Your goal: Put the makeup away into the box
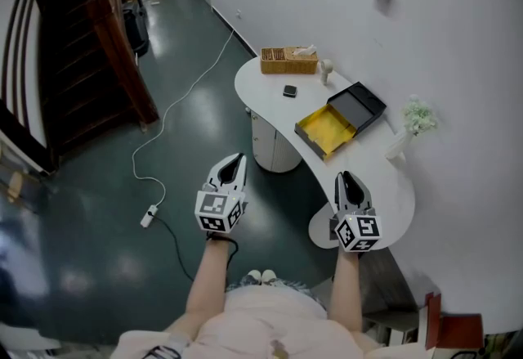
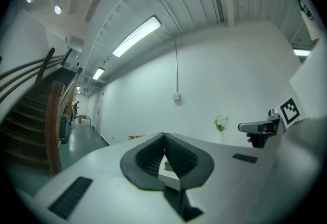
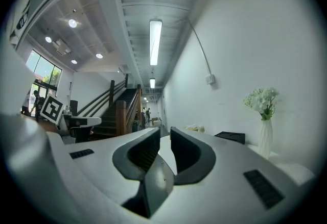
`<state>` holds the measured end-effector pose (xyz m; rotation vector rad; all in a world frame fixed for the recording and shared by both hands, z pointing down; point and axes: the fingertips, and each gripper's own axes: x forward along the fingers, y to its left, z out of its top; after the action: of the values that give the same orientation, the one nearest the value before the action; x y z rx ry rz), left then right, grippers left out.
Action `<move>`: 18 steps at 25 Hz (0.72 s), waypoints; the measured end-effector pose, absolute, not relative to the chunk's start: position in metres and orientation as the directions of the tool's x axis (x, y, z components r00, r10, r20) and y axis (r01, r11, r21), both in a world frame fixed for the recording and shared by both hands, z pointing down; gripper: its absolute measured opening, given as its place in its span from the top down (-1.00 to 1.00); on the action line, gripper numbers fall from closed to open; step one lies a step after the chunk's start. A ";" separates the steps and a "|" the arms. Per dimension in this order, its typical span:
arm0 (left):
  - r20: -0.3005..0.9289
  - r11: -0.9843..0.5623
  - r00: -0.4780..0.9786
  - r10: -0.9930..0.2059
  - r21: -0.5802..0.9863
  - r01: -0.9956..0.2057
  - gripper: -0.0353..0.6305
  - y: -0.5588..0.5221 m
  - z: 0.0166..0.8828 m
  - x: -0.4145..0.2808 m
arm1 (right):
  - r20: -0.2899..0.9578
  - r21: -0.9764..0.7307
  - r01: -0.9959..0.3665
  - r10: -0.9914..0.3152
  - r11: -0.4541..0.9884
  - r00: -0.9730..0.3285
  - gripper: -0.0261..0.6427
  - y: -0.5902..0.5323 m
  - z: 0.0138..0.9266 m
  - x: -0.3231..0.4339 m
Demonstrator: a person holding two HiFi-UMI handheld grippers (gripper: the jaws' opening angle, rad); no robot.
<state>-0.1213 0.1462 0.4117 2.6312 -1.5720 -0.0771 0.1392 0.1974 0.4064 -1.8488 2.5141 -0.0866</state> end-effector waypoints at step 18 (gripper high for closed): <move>0.005 -0.518 0.521 -0.854 0.095 -0.850 0.81 0.158 0.415 -0.137 | -0.079 -0.154 -0.959 -0.970 0.239 -0.229 -0.58 0.216 0.401 0.124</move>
<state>-0.1374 0.1583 0.4152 2.6642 -1.4963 -0.0644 0.1242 0.2158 0.4015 -1.8427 2.3441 -0.1076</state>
